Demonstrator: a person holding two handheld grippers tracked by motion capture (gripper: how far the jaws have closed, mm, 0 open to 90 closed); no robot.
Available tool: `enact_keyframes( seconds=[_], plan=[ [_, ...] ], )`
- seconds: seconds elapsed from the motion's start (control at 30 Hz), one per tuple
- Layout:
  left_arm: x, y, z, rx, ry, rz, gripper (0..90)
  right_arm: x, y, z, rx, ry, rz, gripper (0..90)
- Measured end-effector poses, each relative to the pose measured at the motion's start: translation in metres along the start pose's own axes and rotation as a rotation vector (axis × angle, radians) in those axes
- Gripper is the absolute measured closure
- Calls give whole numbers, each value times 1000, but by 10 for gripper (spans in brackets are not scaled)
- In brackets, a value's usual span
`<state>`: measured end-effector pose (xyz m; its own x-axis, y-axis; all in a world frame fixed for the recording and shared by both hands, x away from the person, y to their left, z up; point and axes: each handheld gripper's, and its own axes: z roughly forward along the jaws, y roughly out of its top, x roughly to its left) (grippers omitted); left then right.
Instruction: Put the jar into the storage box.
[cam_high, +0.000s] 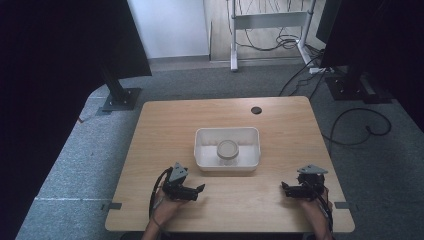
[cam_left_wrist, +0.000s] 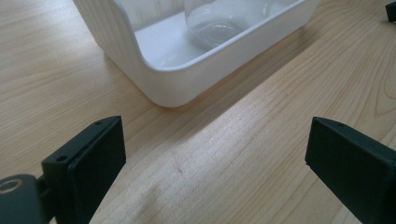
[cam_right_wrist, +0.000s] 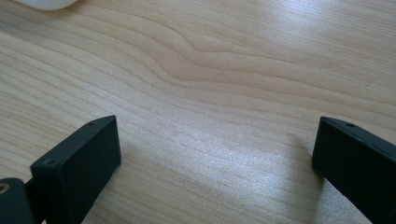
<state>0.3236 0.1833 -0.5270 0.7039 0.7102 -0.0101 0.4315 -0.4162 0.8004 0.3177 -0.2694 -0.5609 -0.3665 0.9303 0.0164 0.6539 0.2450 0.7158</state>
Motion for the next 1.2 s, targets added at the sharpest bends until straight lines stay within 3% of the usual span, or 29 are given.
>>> enact_keyframes(
  seconds=[0.5,1.2],
  plan=[
    [4,-16,-2,40,21,-17,49,0,0,0,0,0,0,9],
    [8,-29,3,145,50,-36,50,0,0,0,0,0,-1,8]
  ],
)
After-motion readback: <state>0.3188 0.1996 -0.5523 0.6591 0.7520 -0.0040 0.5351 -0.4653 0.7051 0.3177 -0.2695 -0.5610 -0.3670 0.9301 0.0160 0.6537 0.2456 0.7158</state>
